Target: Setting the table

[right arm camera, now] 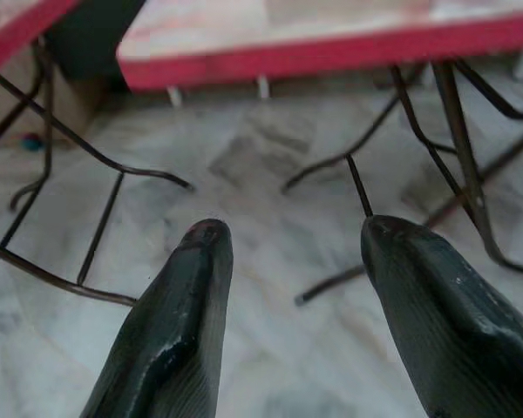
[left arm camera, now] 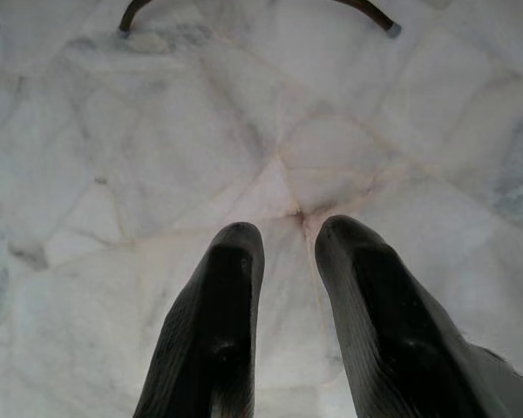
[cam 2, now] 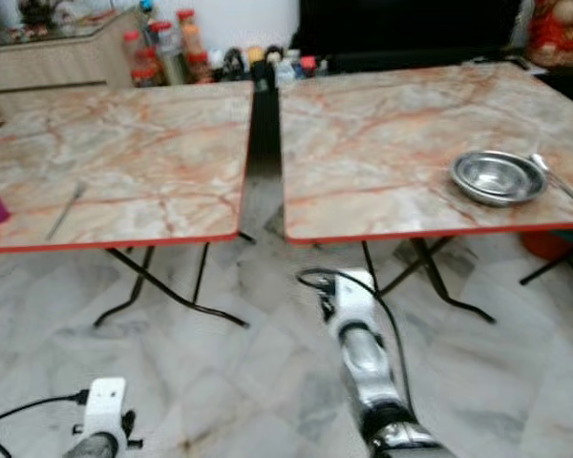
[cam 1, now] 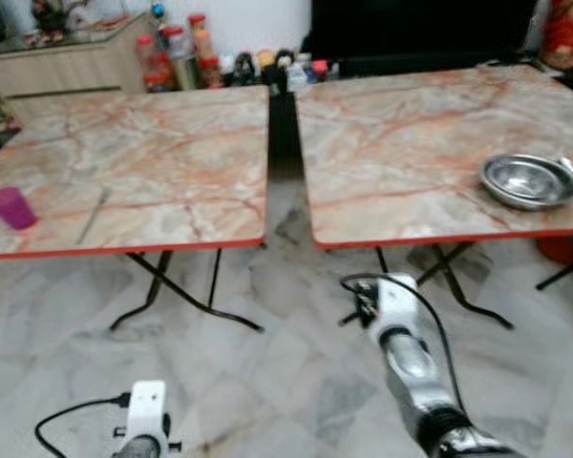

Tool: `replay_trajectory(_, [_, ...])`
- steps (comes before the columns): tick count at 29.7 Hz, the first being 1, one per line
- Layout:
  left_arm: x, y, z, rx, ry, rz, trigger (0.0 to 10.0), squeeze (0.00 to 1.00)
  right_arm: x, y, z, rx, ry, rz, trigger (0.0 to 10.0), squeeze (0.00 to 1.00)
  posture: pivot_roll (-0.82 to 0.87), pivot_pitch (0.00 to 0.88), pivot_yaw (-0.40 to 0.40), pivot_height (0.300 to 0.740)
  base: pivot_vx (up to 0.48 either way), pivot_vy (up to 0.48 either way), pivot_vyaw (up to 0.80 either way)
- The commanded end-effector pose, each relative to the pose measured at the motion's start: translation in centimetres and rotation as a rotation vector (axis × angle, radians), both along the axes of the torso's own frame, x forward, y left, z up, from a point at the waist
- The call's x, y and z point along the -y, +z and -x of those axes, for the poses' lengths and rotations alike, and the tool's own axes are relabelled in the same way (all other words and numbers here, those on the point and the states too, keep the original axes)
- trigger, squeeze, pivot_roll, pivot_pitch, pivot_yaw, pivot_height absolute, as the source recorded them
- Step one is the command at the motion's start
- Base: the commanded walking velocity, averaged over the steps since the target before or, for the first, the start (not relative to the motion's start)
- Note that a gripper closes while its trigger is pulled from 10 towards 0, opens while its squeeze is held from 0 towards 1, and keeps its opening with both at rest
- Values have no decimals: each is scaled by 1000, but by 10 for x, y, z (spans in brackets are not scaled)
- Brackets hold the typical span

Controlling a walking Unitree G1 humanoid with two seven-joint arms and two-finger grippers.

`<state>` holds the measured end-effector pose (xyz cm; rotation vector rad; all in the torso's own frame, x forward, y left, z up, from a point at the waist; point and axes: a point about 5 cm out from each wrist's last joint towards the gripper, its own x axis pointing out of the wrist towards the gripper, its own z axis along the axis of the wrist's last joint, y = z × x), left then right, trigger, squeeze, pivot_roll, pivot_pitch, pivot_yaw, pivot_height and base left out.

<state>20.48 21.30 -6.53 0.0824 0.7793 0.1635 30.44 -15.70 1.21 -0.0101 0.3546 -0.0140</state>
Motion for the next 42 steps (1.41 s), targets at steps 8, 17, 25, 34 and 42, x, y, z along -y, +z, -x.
replay_trajectory(8, [-8, 0, 1, -16, 10, -14, 10000, 0, 7, -50, 46, -313, 3, 6, 10000, 0, 22, 0, 54, 740, 0, 386, 0])
replay_trajectory(17, [-8, 0, 2, -24, 1, -20, 10000, 0, 21, -80, 90, -499, -53, 4, 10000, 0, 27, 0, 55, 740, 0, 385, 0])
replay_trajectory(25, [-10, -1, 4, -29, -5, -29, 10000, 0, 25, -90, 108, -550, -71, -2, 10000, 0, 27, 0, 59, 740, 0, 389, 0])
replay_trajectory(34, [-11, -1, 5, -32, -13, -33, 10000, 0, 19, -88, 104, -535, -64, -14, 10000, 0, 29, 0, 62, 740, 0, 391, 0])
replay_trajectory(42, [-13, 0, 3, -29, -16, -39, 10000, 0, 16, -88, 102, -530, -57, -19, 10000, 0, 36, 0, 60, 740, 0, 393, 0])
